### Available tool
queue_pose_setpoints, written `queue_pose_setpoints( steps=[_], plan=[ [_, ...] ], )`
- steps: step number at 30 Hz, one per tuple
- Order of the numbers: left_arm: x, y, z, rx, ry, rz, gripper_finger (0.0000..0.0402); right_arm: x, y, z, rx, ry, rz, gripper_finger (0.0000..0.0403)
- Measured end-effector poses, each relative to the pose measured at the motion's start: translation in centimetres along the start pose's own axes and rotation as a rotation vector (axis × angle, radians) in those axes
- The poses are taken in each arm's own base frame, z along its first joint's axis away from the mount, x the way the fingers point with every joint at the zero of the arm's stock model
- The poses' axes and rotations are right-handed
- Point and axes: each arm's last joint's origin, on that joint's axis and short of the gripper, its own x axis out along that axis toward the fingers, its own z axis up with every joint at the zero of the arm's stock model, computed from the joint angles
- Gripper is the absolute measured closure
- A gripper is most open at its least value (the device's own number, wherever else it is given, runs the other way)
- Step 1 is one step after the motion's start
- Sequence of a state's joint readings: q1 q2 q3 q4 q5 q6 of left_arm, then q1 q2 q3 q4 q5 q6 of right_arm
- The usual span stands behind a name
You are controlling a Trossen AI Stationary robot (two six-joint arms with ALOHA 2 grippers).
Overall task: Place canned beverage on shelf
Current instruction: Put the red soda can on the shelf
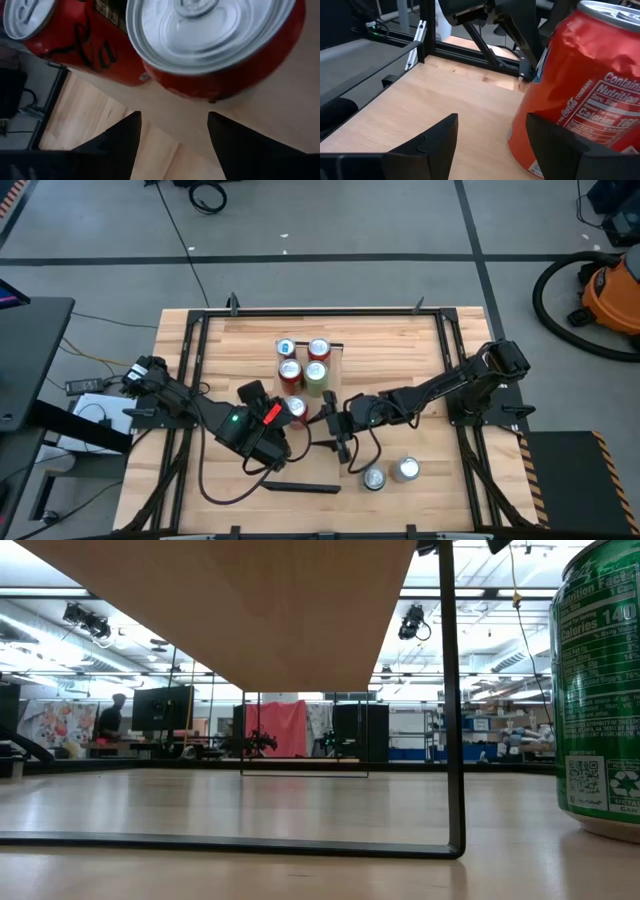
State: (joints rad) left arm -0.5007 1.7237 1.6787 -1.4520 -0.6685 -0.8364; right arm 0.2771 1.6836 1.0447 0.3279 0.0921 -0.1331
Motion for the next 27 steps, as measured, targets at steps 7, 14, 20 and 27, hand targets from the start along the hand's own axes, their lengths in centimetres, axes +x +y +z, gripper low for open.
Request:
queue_pose_setpoints(
  steps=[7, 14, 20, 27],
  plan=[
    [0.4, 0.6, 0.4, -0.009, -0.024, 0.051, 0.0162, 0.1, -1.3, -0.2, -0.006, 0.002, -0.005, 0.0158],
    [0.8, 1.0, 0.7, -0.009, -0.018, 0.069, 0.0162, 0.1, -2.0, -0.3, -0.008, 0.003, -0.012, 0.0158],
    [0.5, 0.9, 0.5, 0.002, -0.003, 0.057, 0.0162, 0.1, -2.3, -0.4, -0.016, 0.007, -0.019, 0.0158],
    [-2.3, 0.4, 0.3, -0.003, -0.009, -0.037, 0.0162, -1.6, -0.6, 0.0, -0.046, 0.117, 0.005, 0.0158]
  ],
)
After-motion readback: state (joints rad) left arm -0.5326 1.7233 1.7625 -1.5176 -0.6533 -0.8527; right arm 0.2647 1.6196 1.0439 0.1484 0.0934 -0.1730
